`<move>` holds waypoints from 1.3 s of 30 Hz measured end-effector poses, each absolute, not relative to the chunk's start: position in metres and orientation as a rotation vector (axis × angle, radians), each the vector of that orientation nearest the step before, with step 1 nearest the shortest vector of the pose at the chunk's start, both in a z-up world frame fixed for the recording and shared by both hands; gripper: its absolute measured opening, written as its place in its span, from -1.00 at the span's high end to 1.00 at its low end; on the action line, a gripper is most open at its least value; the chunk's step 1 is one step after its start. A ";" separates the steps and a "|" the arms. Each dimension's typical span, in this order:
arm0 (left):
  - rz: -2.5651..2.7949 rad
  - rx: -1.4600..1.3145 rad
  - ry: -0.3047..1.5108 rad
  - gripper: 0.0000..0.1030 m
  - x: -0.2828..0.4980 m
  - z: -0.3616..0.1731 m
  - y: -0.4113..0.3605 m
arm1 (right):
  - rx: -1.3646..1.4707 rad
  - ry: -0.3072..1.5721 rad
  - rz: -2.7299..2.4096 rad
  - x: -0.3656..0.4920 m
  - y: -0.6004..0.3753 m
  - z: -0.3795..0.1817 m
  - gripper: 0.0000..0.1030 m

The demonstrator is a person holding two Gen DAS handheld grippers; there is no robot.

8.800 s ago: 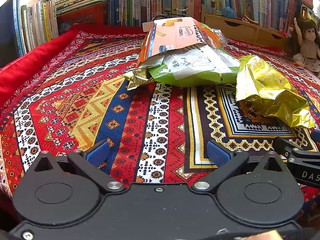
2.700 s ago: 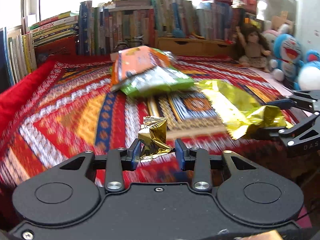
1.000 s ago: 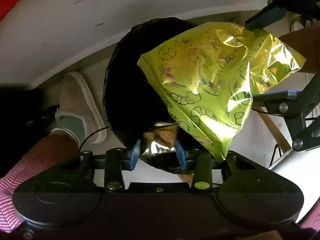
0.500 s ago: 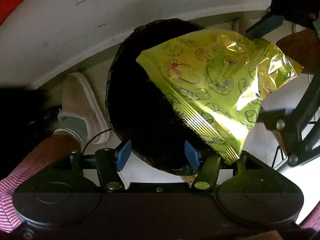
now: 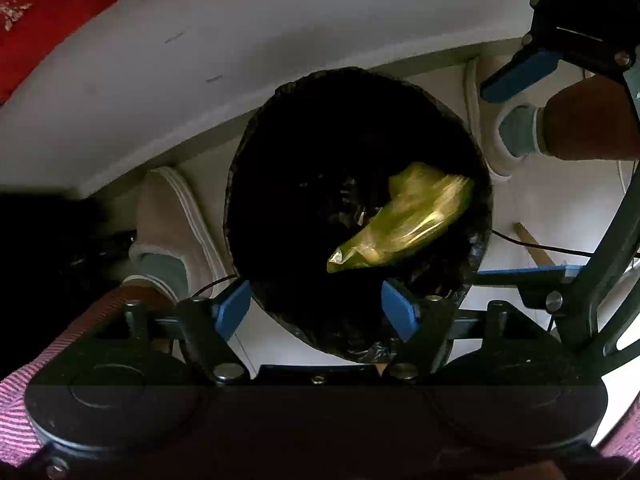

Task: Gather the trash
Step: 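Open the right tool over the bin while the left tool drops the wrapper in, then move both tools back over the blanket toward the remaining snacks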

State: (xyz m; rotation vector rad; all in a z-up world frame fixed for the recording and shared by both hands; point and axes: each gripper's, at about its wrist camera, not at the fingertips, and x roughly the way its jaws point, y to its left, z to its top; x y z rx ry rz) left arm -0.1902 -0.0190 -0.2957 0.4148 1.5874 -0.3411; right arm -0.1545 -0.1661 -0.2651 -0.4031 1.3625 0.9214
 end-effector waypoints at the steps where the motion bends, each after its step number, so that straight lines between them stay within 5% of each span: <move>1: -0.339 0.413 1.582 -0.39 -0.191 -0.294 -0.021 | -0.403 1.357 0.922 -0.155 -0.166 -0.263 -1.00; 27: -0.283 0.282 1.137 -0.53 -0.215 -0.119 -0.022 | -0.103 0.791 0.626 -0.202 -0.252 -0.078 -1.00; 39: -0.283 0.222 1.038 -0.54 -0.230 -0.082 -0.022 | -0.018 0.683 0.418 -0.208 -0.276 -0.046 -0.98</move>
